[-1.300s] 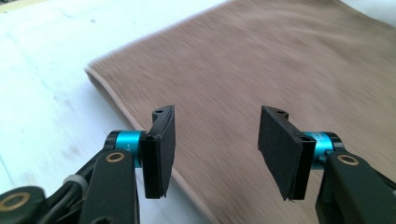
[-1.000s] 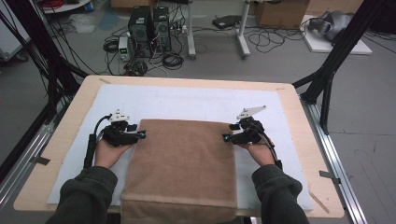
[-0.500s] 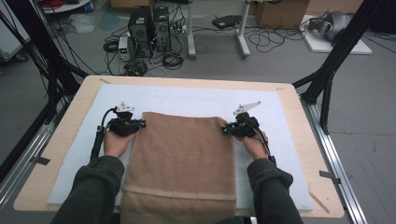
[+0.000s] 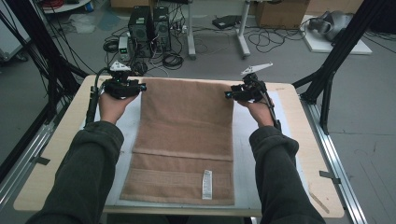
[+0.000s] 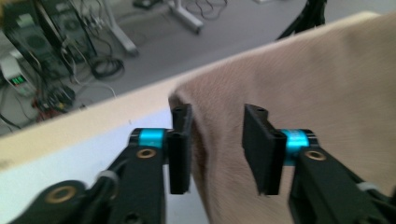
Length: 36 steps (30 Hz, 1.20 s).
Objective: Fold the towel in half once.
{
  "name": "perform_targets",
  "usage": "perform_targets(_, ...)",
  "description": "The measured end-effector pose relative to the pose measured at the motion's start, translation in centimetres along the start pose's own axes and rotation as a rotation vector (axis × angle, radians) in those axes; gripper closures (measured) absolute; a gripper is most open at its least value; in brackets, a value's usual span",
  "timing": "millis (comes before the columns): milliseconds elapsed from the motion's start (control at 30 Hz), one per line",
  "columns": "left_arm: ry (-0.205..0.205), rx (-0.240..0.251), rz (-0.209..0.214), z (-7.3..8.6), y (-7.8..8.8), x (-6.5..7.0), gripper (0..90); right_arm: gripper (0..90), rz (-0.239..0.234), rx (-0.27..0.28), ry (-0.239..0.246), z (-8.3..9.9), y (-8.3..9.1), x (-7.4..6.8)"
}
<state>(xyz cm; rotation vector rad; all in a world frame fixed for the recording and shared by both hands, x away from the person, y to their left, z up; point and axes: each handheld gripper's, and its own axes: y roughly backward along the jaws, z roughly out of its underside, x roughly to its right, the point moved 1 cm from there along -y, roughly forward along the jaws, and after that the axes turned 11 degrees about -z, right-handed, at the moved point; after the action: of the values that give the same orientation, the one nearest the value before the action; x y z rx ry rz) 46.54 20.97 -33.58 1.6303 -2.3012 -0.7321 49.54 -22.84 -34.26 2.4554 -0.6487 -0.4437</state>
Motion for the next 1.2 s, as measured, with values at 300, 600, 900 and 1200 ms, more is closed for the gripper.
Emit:
perform_targets(300, -0.011, -0.027, 0.079, 5.3, 1.2, 0.7, 52.0, 40.9, -0.042, -0.055, 0.000, 3.1, -0.8, -1.9)
perform_targets(600, -0.011, -0.033, 0.130, 9.6, 3.2, 1.7, 48.5, 33.6, -0.096, -0.051, 0.013, 5.9, -0.7, -5.4)
perform_targets(900, -0.045, -0.040, 0.167, 11.4, 4.7, 2.3, 41.6, 29.8, -0.079, -0.070, 0.065, 7.7, -0.5, -7.6)
perform_targets(1200, -0.068, -0.056, 0.188, 12.8, 5.3, 3.1, 43.3, 29.8, -0.103, -0.051, 0.071, 9.9, -0.5, -9.0)
